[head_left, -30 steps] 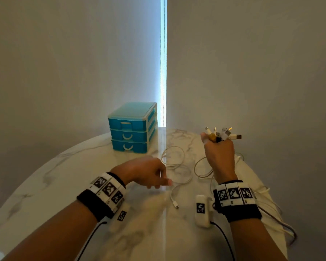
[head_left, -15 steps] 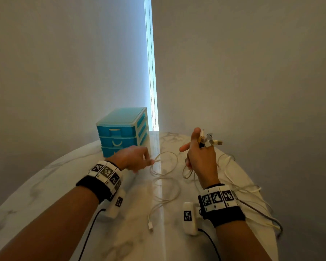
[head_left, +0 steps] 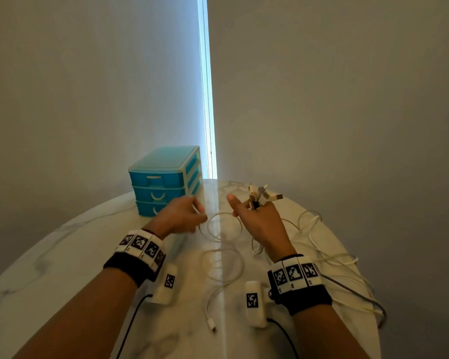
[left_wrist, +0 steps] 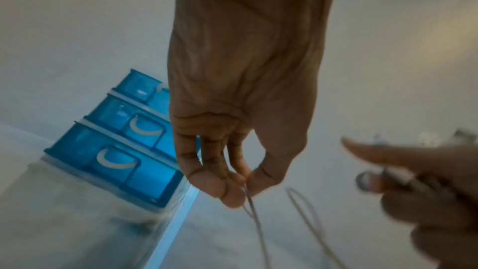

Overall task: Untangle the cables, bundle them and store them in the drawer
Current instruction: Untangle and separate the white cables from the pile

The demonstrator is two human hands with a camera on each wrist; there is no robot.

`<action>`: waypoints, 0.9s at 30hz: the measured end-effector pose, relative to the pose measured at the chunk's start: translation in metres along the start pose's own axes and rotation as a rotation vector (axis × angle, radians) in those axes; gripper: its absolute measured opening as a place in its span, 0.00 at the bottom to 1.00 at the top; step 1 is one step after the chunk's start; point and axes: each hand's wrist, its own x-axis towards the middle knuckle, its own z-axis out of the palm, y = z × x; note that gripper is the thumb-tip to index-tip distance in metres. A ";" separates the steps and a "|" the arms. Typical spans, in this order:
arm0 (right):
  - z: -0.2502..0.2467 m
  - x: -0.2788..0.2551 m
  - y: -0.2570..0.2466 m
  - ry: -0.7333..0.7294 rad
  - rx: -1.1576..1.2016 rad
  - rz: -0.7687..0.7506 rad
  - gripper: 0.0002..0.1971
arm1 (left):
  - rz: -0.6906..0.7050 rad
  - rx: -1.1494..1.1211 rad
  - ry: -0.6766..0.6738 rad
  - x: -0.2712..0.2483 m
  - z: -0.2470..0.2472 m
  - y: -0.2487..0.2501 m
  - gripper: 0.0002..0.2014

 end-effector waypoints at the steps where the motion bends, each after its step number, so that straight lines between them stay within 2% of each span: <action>1: 0.000 -0.001 0.000 -0.037 -0.019 -0.018 0.30 | 0.011 -0.088 0.069 -0.007 -0.006 0.000 0.09; 3: 0.002 -0.006 -0.002 -0.178 -0.112 -0.039 0.33 | 0.032 -0.270 0.173 -0.020 -0.019 -0.001 0.08; 5: 0.006 -0.015 -0.007 -0.416 -0.276 -0.013 0.31 | 0.052 -0.407 0.249 -0.028 -0.030 -0.005 0.06; 8: 0.009 -0.026 -0.013 -0.815 -0.542 -0.021 0.21 | 0.081 -0.469 0.329 -0.034 -0.040 -0.018 0.05; 10: 0.008 -0.030 -0.016 -1.011 -0.612 -0.043 0.16 | 0.100 -0.492 0.396 -0.037 -0.047 -0.029 0.05; 12: 0.008 -0.032 -0.017 -1.109 -0.650 -0.059 0.18 | 0.110 -0.508 0.462 -0.040 -0.057 -0.040 0.05; 16: 0.008 -0.032 -0.018 -1.164 -0.657 -0.057 0.18 | 0.107 -0.508 0.536 -0.047 -0.075 -0.060 0.05; 19: 0.010 -0.032 -0.017 -1.172 -0.683 -0.071 0.14 | 0.102 -0.534 0.530 -0.056 -0.077 -0.064 0.05; 21: 0.011 -0.030 -0.015 -1.073 -0.658 -0.158 0.09 | 0.110 -0.573 0.455 -0.063 -0.071 -0.061 0.06; 23: 0.010 -0.027 -0.013 -0.798 -0.408 -0.194 0.06 | 0.137 -0.611 0.332 -0.072 -0.061 -0.056 0.08; 25: 0.011 -0.023 -0.015 -0.442 -0.038 -0.142 0.06 | 0.200 -0.615 0.202 -0.081 -0.052 -0.050 0.10; 27: 0.014 -0.018 -0.015 -0.236 0.184 -0.071 0.07 | 0.285 -0.598 0.083 -0.089 -0.043 -0.042 0.15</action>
